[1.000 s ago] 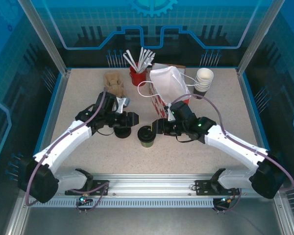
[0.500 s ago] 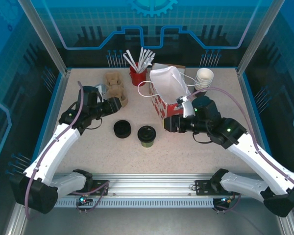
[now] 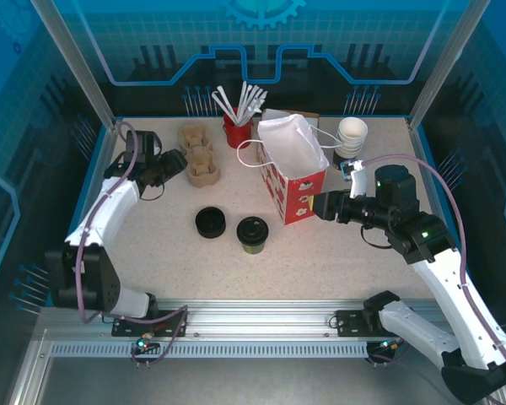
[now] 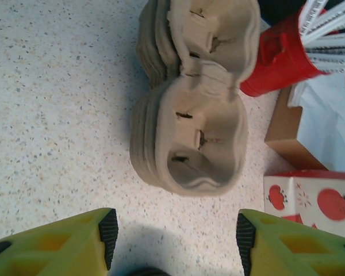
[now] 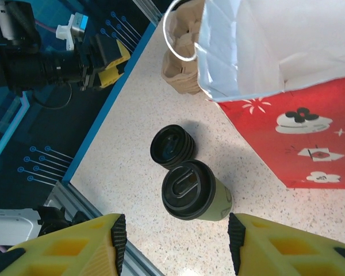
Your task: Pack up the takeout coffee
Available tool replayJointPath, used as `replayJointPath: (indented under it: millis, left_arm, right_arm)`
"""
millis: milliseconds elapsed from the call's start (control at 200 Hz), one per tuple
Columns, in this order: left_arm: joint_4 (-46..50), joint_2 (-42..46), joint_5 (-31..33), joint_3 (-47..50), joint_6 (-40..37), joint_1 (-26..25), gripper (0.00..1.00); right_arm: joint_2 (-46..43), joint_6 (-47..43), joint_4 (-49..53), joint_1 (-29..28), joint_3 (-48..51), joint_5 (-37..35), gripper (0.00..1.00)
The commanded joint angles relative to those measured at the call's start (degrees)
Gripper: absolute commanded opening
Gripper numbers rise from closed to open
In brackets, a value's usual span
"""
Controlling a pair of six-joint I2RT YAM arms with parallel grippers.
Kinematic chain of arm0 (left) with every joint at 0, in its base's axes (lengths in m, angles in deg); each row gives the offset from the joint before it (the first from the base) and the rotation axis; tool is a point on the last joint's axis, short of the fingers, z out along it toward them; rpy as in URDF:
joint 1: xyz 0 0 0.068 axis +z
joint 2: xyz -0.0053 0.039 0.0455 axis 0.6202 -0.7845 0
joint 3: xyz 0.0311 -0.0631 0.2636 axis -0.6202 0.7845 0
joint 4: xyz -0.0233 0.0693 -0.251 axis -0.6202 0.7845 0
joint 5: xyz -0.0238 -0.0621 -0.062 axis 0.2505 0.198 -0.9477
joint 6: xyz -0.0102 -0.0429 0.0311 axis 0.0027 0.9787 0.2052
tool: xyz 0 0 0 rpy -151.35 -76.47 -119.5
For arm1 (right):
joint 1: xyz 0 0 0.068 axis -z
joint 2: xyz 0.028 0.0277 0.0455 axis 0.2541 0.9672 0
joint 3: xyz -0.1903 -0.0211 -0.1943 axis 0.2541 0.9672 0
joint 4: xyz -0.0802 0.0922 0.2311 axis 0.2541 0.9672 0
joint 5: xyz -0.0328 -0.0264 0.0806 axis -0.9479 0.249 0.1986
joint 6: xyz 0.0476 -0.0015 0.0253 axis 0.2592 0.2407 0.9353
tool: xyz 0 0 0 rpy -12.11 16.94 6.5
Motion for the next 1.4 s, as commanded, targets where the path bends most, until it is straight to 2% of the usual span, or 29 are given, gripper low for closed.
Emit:
replayJointPath:
  millis: [0,250,565,1396]
  left_arm:
    - [-2.0,-4.0,-4.7,-3.3,-0.1,1.6,0.58]
    - [-3.1,-12.2,-7.7,-7.3,-0.9,2.7,0.53]
    - [-4.1,-17.3,-8.7,-9.2,-1.9,2.7,0.51]
    - [-6.2,-20.5,-12.9,-10.5,-2.4,2.6,0.43]
  right_arm:
    - [-0.2,-1.4,1.1,2.1,0.9,4.9,0.53]
    - [0.0,-1.6,1.4,4.6,0.9,7.4,0.53]
    - [-0.7,-1.1,1.6,5.6,1.4,8.2,0.53]
    - [-1.0,-0.1,0.5,8.0,3.5,10.1,0.53]
